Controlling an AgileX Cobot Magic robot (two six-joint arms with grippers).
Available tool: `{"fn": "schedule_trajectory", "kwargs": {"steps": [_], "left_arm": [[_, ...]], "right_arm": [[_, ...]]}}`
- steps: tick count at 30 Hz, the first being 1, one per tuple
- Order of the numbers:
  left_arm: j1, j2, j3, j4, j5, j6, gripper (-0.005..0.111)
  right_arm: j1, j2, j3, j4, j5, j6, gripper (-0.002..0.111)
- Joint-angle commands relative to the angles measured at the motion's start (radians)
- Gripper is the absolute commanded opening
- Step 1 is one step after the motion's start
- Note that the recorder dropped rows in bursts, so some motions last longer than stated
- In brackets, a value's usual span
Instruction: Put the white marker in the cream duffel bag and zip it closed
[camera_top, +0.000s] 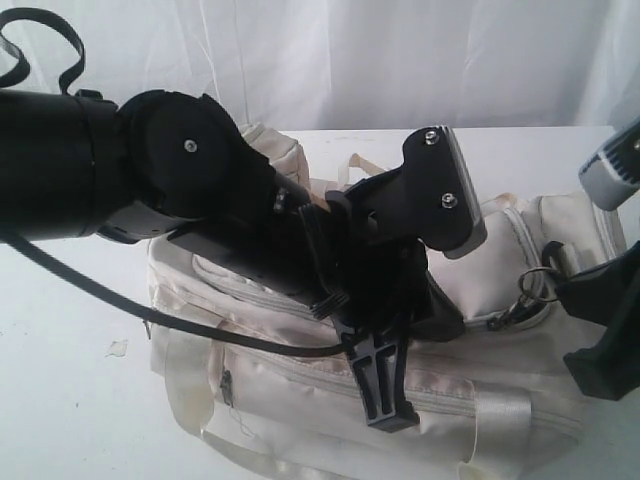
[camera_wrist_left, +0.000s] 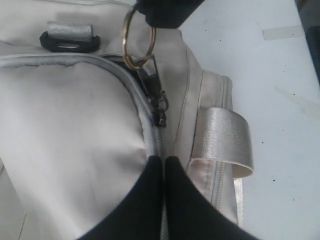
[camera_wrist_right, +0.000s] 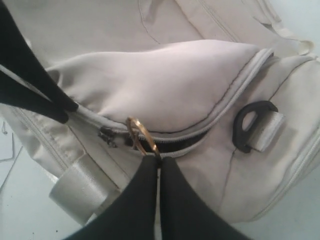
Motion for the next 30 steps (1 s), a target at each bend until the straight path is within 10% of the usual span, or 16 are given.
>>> {"fn": "schedule_trajectory", "kwargs": {"steps": [1, 27, 30], "left_arm": [[-0.006, -0.006, -0.005, 0.008, 0.041, -0.006, 0.0], [-0.006, -0.055, -0.005, 0.292, 0.155, -0.217, 0.0], [-0.006, -0.057, -0.005, 0.255, 0.131, -0.206, 0.022]], "right_arm": [[0.0, -0.007, -0.001, -0.023, 0.044, -0.005, 0.0], [0.0, -0.007, -0.001, -0.222, 0.015, 0.079, 0.0], [0.0, -0.007, -0.001, -0.201, -0.001, 0.079, 0.0]]}}
